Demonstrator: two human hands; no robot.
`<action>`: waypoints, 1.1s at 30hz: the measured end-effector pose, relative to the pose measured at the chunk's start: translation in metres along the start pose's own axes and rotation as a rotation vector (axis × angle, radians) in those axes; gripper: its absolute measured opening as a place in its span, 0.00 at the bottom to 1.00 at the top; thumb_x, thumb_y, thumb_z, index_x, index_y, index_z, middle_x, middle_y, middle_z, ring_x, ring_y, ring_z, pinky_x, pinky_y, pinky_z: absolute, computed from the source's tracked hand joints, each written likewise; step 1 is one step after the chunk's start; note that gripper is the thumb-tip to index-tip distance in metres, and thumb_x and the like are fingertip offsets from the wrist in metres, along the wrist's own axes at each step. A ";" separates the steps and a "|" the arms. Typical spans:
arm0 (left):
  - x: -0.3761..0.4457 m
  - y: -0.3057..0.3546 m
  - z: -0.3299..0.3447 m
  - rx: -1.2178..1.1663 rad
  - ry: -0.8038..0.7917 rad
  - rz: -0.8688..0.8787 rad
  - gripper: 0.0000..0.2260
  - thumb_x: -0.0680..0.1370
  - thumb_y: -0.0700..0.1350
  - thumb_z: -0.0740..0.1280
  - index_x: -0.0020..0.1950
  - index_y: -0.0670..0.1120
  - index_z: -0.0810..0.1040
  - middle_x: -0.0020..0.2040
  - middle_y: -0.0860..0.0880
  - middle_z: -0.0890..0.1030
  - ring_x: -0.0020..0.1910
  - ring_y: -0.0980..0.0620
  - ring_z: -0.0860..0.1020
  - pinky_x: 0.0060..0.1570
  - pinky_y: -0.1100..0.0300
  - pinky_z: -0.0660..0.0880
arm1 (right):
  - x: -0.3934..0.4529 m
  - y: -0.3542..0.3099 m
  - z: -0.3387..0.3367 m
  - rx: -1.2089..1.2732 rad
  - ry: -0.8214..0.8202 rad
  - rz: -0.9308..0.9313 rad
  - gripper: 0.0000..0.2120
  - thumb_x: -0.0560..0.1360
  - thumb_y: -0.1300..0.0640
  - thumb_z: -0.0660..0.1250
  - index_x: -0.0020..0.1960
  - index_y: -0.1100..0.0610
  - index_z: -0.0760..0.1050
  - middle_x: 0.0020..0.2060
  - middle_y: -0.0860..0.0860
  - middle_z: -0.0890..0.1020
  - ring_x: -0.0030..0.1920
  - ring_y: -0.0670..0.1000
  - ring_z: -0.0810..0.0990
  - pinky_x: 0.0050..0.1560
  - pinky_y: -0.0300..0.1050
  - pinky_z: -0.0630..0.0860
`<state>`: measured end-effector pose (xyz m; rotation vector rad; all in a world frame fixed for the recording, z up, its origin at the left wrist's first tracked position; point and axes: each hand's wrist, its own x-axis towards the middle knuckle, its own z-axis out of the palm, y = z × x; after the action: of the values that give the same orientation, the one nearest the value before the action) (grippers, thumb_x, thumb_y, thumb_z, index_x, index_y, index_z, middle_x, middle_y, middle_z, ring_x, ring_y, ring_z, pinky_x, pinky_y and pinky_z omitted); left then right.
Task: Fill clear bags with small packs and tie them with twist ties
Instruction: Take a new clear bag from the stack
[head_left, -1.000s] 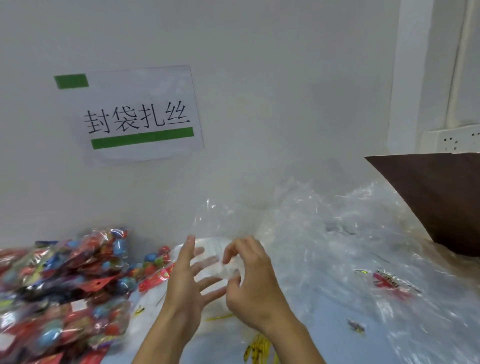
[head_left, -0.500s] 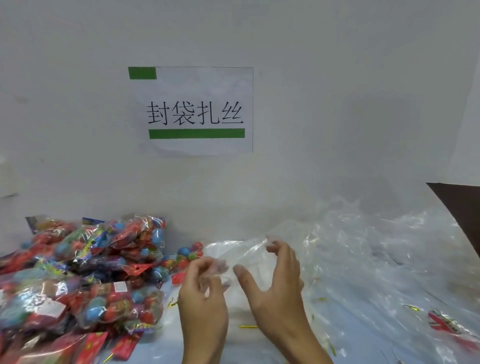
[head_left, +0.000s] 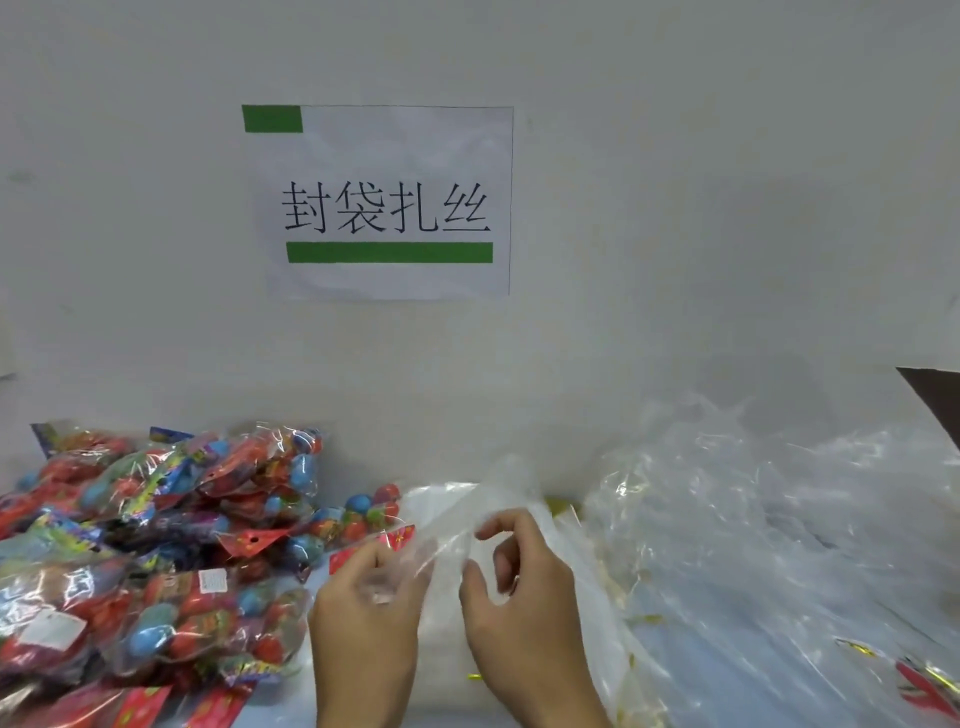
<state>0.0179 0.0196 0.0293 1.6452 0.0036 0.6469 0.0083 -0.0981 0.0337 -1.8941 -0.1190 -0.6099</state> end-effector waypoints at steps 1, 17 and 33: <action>-0.001 0.002 -0.001 -0.022 0.002 -0.006 0.19 0.72 0.42 0.76 0.28 0.42 0.69 0.26 0.43 0.74 0.32 0.40 0.77 0.36 0.53 0.72 | 0.001 -0.002 -0.002 -0.002 0.054 -0.005 0.16 0.73 0.63 0.71 0.47 0.43 0.71 0.31 0.45 0.67 0.36 0.42 0.72 0.38 0.28 0.68; -0.005 0.009 0.014 -0.482 -0.349 -0.188 0.15 0.68 0.61 0.72 0.45 0.51 0.86 0.40 0.42 0.85 0.39 0.43 0.84 0.39 0.55 0.78 | 0.009 0.005 -0.020 0.323 -0.233 0.148 0.06 0.71 0.55 0.79 0.43 0.56 0.85 0.39 0.52 0.87 0.40 0.51 0.87 0.48 0.48 0.83; 0.003 -0.010 0.001 0.009 -0.033 -0.005 0.16 0.70 0.37 0.76 0.47 0.57 0.78 0.44 0.60 0.81 0.46 0.63 0.78 0.45 0.66 0.73 | 0.003 0.005 0.012 0.129 -0.023 0.175 0.25 0.69 0.66 0.74 0.54 0.40 0.73 0.33 0.44 0.77 0.33 0.40 0.77 0.38 0.28 0.72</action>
<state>0.0246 0.0220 0.0214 1.6641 -0.0128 0.6166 0.0171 -0.0898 0.0273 -1.7650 -0.0069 -0.4512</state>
